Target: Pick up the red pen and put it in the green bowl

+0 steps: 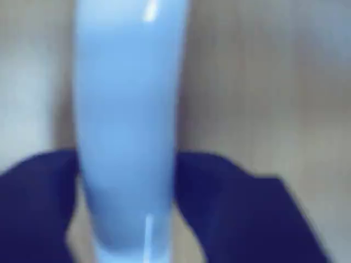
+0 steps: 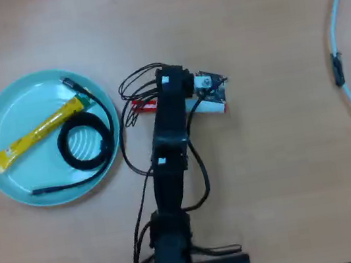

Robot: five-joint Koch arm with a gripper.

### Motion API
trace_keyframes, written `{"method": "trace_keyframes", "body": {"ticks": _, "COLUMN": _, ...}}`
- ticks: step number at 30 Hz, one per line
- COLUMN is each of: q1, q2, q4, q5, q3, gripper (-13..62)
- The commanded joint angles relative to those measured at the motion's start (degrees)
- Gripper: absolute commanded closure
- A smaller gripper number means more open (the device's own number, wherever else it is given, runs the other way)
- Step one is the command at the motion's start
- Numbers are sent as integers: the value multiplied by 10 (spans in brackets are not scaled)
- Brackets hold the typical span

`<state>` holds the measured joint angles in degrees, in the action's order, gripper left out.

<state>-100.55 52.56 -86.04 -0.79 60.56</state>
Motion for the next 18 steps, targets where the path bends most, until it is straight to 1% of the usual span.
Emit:
{"method": "trace_keyframes", "body": {"ticks": 1, "q1": 0, "q2": -1, "q4": -15, "q5": -4, "q3": -12, "gripper": 509}}
{"method": "trace_keyframes", "body": {"ticks": 2, "q1": 0, "q2": -2, "q4": -15, "q5": -4, "q3": -12, "gripper": 554}}
{"method": "trace_keyframes", "body": {"ticks": 3, "q1": 0, "q2": -2, "q4": -15, "q5": -4, "q3": -11, "gripper": 582}}
{"method": "trace_keyframes", "body": {"ticks": 6, "q1": 0, "q2": -2, "q4": -15, "q5": -4, "q3": -11, "gripper": 563}}
{"method": "trace_keyframes", "body": {"ticks": 13, "q1": 2, "q2": -1, "q4": -19, "q5": -26, "q3": -11, "gripper": 562}}
{"method": "trace_keyframes", "body": {"ticks": 18, "q1": 4, "q2": 1, "q4": -38, "q5": -112, "q3": -10, "gripper": 562}}
